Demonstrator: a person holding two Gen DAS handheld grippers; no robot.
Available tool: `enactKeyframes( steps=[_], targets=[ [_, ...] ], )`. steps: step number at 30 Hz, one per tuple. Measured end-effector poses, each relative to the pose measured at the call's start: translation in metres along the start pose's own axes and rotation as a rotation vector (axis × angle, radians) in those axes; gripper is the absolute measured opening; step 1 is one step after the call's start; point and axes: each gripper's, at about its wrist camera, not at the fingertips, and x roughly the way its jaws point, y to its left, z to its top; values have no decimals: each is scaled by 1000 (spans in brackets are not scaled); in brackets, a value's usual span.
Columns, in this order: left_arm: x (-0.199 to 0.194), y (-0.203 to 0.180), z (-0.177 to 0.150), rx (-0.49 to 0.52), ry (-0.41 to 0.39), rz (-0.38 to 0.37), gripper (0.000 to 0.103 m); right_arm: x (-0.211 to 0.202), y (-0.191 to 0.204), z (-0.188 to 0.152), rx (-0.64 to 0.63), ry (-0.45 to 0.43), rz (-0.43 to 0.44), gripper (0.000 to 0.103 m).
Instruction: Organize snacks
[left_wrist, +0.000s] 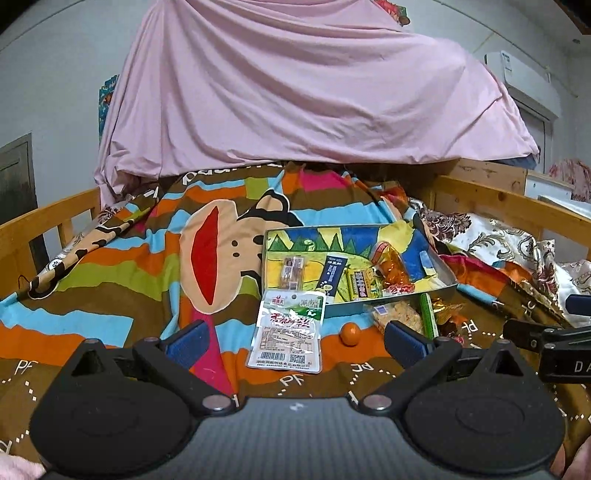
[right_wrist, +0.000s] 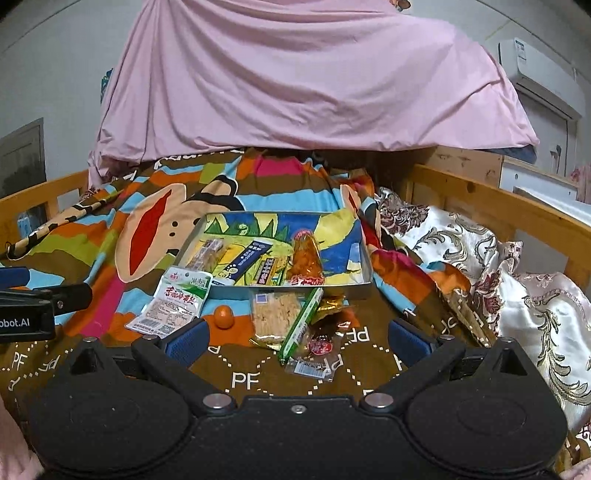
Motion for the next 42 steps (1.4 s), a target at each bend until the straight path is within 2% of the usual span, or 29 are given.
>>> enactKeyframes(
  steps=[23,32,42],
  targets=[
    [17,4,-2,-20,120,93,103,20,2,-3,5,109,13,102],
    [26,-1,-2,11,171,106,103,30,3,-3,6,152,13,102],
    [43,3,-1,-17,257,80,103,37,0,-2,22,170,26,102]
  ],
)
